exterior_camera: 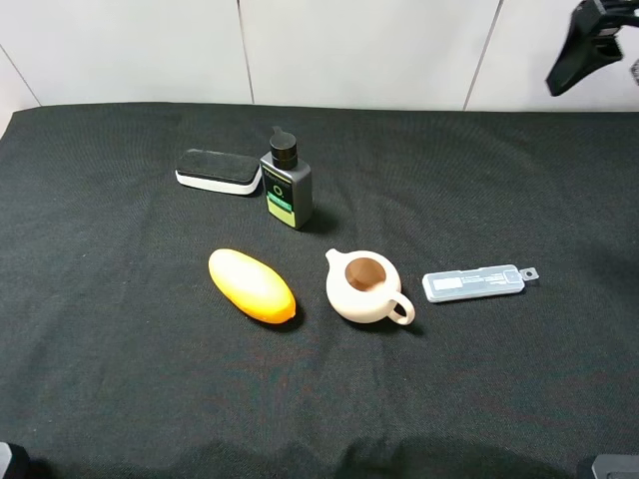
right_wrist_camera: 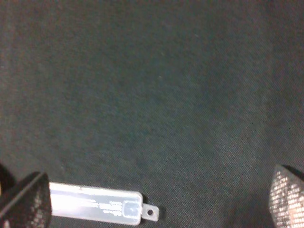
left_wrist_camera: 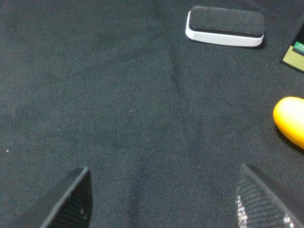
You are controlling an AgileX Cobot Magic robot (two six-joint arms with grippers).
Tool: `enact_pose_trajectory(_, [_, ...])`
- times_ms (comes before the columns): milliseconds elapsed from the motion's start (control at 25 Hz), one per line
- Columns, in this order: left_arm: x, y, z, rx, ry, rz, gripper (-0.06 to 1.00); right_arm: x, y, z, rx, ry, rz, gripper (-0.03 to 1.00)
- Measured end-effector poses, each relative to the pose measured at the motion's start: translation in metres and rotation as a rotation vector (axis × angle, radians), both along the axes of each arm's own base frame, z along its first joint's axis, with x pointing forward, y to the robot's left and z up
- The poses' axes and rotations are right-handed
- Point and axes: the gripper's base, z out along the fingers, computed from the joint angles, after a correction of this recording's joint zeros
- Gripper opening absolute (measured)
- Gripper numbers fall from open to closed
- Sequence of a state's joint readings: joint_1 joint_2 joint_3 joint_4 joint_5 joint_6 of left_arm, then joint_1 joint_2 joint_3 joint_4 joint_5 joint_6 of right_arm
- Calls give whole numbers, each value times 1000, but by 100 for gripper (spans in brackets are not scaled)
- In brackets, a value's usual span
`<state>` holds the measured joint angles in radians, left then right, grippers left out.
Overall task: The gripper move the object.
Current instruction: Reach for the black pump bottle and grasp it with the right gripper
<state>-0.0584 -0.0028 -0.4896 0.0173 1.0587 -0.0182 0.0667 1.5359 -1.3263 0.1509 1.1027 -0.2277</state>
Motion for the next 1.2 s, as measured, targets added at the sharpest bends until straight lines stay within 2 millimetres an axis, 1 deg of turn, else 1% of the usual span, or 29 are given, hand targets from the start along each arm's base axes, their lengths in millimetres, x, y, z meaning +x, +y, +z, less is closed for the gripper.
enact_pose_trajectory(280, [0,0,0,0,0,0,68,10,41,-10,-9,13,127,69])
enact_pose_trajectory(480, [0,0,0,0,0,0,68,10,81,-17,-12,31,241,69])
enact_pose_trajectory(840, [0,0,0,0,0,0,68,9,151,-17,-26,7,431,69])
enact_pose_trajectory(1080, [0,0,0,0,0,0,68,5,200,-26,-39,26,545,69])
enact_pose_trajectory(1200, [0,0,0,0,0,0,68,3,221,-28,-47,19,594,69])
